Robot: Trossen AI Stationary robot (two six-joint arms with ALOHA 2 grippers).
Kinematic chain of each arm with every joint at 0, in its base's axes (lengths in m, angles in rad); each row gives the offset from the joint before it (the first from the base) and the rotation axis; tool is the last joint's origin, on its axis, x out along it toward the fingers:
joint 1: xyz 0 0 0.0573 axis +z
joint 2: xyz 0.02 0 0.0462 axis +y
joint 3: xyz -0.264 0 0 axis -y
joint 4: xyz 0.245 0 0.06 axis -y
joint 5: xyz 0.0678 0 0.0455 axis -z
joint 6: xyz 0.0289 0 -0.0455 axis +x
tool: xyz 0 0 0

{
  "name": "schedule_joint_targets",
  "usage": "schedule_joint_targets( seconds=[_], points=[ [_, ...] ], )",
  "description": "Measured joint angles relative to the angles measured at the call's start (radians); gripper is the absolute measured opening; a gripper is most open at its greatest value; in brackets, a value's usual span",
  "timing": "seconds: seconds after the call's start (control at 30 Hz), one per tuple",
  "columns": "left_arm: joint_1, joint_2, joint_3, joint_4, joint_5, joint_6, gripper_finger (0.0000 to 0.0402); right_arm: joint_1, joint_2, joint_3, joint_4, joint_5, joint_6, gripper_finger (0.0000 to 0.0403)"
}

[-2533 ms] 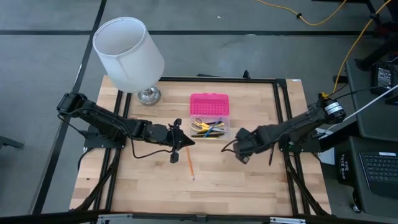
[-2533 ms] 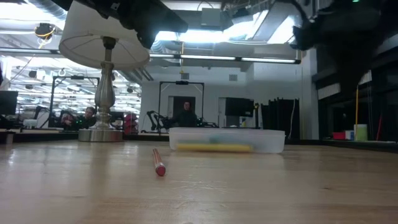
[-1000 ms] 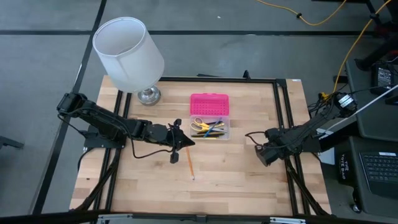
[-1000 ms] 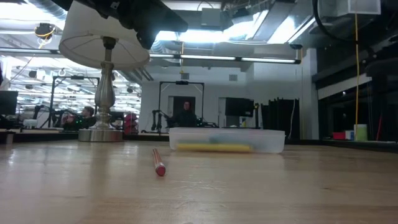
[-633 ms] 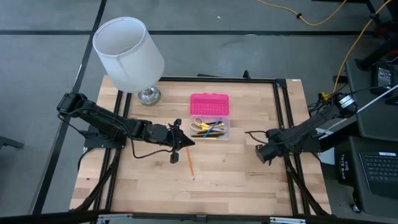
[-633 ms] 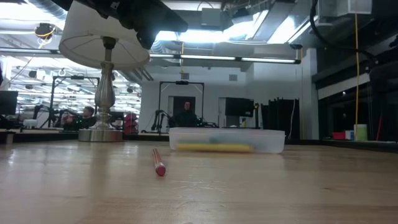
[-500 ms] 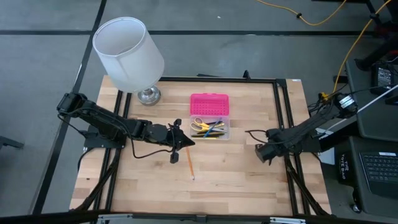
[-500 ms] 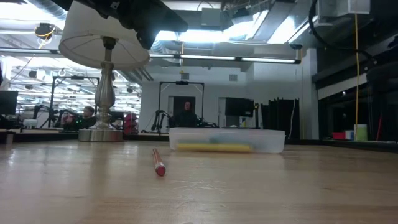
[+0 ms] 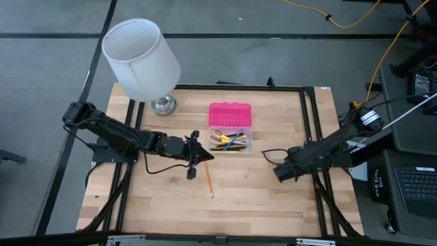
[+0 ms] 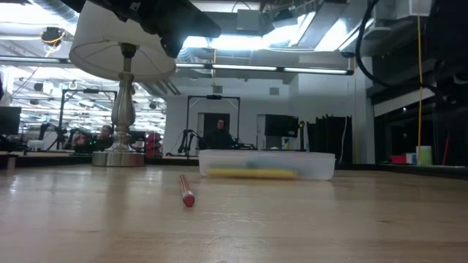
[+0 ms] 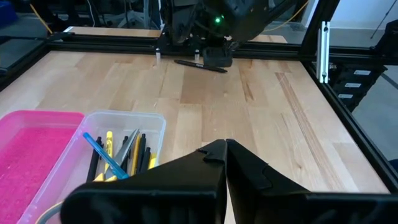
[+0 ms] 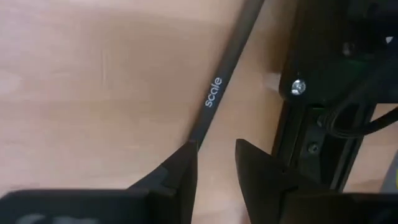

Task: Pick & place school supplies into a supply box
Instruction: Put the black pen into the pink supply box

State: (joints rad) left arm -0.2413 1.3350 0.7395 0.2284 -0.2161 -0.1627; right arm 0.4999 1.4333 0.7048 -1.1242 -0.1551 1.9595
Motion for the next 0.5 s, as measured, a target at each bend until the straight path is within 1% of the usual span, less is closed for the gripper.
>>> schedule_joint_targets(
  seconds=[0.2,0.5],
  points=[
    [0.000,0.000,0.000,0.000,0.000,0.000,0.0004,0.000,0.041,0.000,0.022,0.054,0.028,0.0113],
    [0.000,0.000,0.000,0.000,0.000,0.000,0.0004,0.000,0.102,0.000,0.042,0.057,0.053,0.0113]
  ],
)
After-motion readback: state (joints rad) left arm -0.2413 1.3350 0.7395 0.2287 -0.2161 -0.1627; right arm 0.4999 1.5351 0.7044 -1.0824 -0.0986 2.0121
